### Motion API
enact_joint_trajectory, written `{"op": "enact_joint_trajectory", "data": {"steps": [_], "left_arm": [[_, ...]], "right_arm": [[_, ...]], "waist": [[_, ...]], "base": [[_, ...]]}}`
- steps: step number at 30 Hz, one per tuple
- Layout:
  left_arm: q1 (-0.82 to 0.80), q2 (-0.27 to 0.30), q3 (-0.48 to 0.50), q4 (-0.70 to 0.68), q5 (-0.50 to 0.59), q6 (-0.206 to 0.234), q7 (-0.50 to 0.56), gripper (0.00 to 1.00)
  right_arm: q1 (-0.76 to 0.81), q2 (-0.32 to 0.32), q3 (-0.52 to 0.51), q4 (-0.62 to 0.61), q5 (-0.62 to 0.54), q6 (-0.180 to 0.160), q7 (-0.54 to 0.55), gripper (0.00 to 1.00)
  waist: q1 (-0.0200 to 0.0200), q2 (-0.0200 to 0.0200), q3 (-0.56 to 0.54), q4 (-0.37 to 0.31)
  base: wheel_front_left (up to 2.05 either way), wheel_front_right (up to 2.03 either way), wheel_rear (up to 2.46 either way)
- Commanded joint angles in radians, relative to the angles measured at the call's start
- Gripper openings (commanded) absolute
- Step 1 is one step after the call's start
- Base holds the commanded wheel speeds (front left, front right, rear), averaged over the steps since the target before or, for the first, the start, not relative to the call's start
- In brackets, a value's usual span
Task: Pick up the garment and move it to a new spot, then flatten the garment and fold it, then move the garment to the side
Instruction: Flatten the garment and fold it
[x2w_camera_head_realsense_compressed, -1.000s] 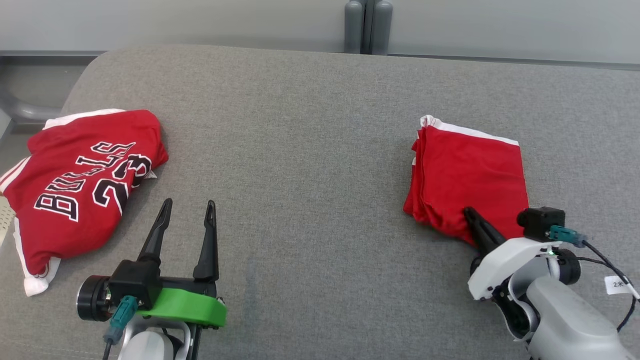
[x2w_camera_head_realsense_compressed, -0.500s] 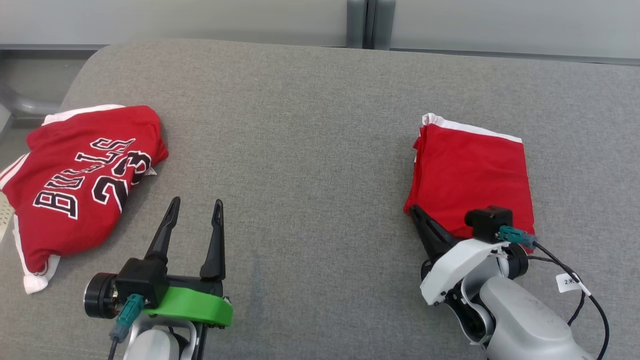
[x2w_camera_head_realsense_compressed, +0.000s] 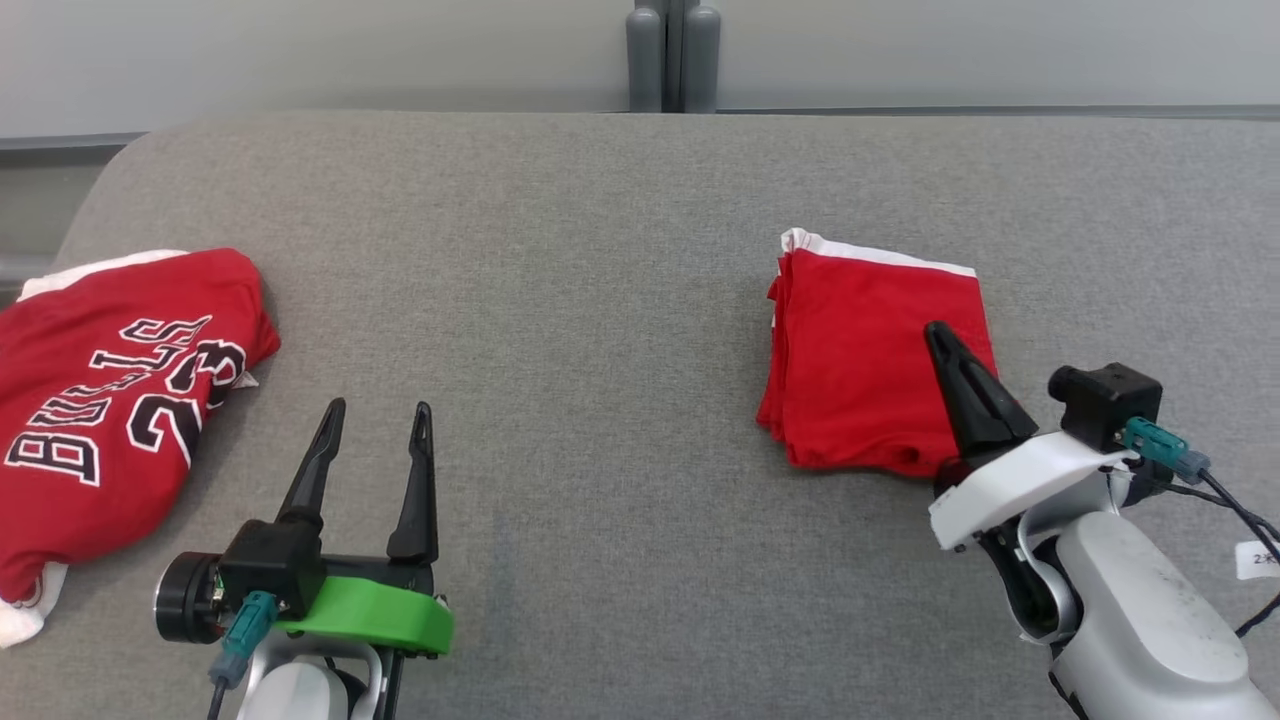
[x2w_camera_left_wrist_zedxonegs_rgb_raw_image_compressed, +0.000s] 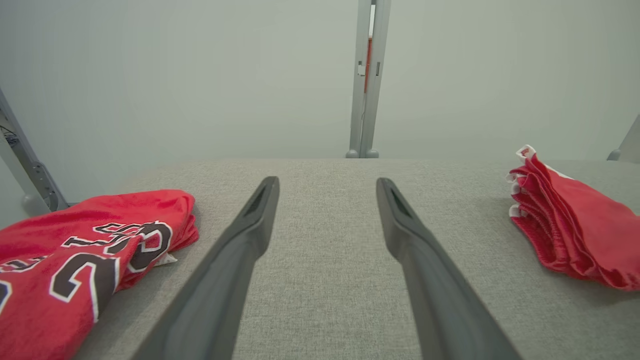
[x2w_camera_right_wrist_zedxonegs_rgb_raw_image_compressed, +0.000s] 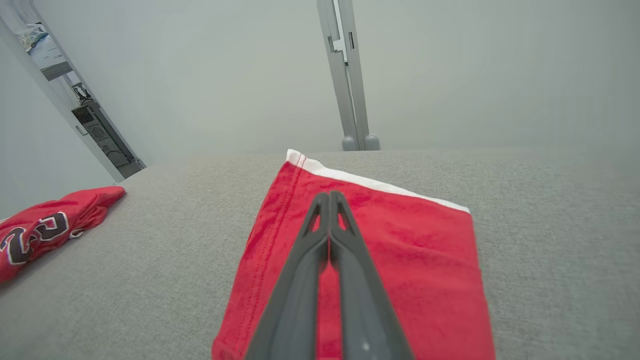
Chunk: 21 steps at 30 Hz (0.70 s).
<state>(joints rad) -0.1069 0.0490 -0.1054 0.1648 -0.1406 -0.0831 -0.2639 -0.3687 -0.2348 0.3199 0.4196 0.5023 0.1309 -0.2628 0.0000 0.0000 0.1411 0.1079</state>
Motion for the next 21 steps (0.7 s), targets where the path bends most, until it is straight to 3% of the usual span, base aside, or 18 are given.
{"op": "enact_joint_trajectory", "data": {"steps": [1,9,11,12,13,21], "left_arm": [[0.008,0.003,0.004,0.001,0.003,0.000,-0.001,1.00],[0.016,0.003,0.030,0.004,0.018,0.009,0.000,1.00],[0.021,0.003,0.040,0.002,0.021,0.012,-0.001,1.00],[0.023,0.003,0.045,0.002,0.021,0.012,-0.001,1.00],[0.024,0.003,0.053,0.002,0.024,0.012,-0.001,1.00],[0.054,0.003,0.093,0.021,0.035,0.012,-0.001,1.00]], "right_arm": [[0.024,-0.005,-0.020,-0.017,-0.012,0.000,-0.003,0.00],[0.117,-0.014,-0.149,-0.107,-0.097,0.000,-0.003,0.00],[0.140,-0.012,-0.166,-0.127,-0.112,0.000,-0.003,0.36],[0.151,-0.008,-0.171,-0.135,-0.120,0.000,-0.003,0.60],[0.165,-0.005,-0.179,-0.147,-0.129,0.000,-0.003,0.97],[0.251,0.020,-0.217,-0.214,-0.153,0.000,-0.003,1.00]], "waist": [[0.0000,0.0000,-0.010,-0.028],[0.0000,0.0000,-0.024,-0.084],[0.0000,0.0000,-0.028,-0.096],[0.0000,0.0000,-0.030,-0.101],[0.0000,0.0000,-0.032,-0.108],[0.0000,0.0000,-0.066,-0.139]], "base": [[0.00,0.00,0.00],[0.00,0.00,0.00],[0.00,0.00,0.00],[0.00,0.00,0.00],[0.00,0.00,0.00],[0.00,0.00,0.00]]}}
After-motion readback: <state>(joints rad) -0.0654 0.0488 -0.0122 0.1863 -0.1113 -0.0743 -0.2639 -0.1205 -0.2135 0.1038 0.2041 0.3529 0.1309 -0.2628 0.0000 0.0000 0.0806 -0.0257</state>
